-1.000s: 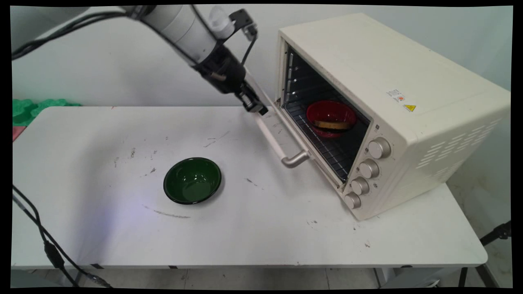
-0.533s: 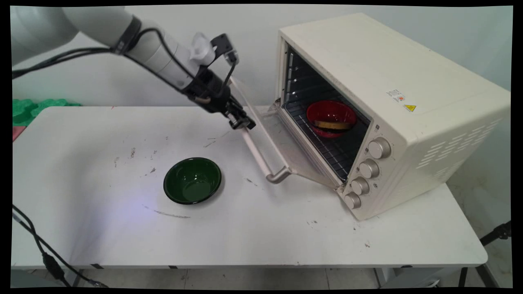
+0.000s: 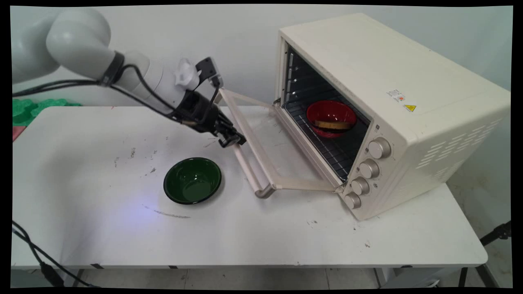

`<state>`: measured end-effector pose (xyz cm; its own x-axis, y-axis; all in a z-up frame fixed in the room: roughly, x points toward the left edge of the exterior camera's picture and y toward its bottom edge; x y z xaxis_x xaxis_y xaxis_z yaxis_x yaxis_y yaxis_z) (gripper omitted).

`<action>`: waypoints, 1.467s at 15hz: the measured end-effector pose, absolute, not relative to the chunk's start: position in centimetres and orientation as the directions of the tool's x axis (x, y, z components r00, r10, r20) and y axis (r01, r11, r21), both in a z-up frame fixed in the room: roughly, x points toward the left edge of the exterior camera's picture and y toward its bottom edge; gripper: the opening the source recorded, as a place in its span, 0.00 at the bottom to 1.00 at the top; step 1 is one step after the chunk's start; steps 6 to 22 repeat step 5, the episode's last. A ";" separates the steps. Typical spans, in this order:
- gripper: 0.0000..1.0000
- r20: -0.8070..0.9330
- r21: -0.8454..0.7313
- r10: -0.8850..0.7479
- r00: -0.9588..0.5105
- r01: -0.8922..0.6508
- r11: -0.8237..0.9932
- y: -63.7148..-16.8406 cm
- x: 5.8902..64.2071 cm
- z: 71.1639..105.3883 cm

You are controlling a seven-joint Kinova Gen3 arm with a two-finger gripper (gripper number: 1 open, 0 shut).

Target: Open the oven

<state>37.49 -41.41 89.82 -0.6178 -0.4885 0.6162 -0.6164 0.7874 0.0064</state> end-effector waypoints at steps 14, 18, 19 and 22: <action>0.00 0.634 0.013 -0.489 -0.599 -0.624 0.781 -40.4 38.7 87.7; 0.00 0.634 0.013 -0.489 -0.599 -0.624 0.781 -40.4 38.7 87.7; 0.00 0.634 0.013 -0.489 -0.599 -0.624 0.781 -40.4 38.7 87.7; 0.00 0.634 0.013 -0.489 -0.599 -0.624 0.781 -40.4 38.7 87.7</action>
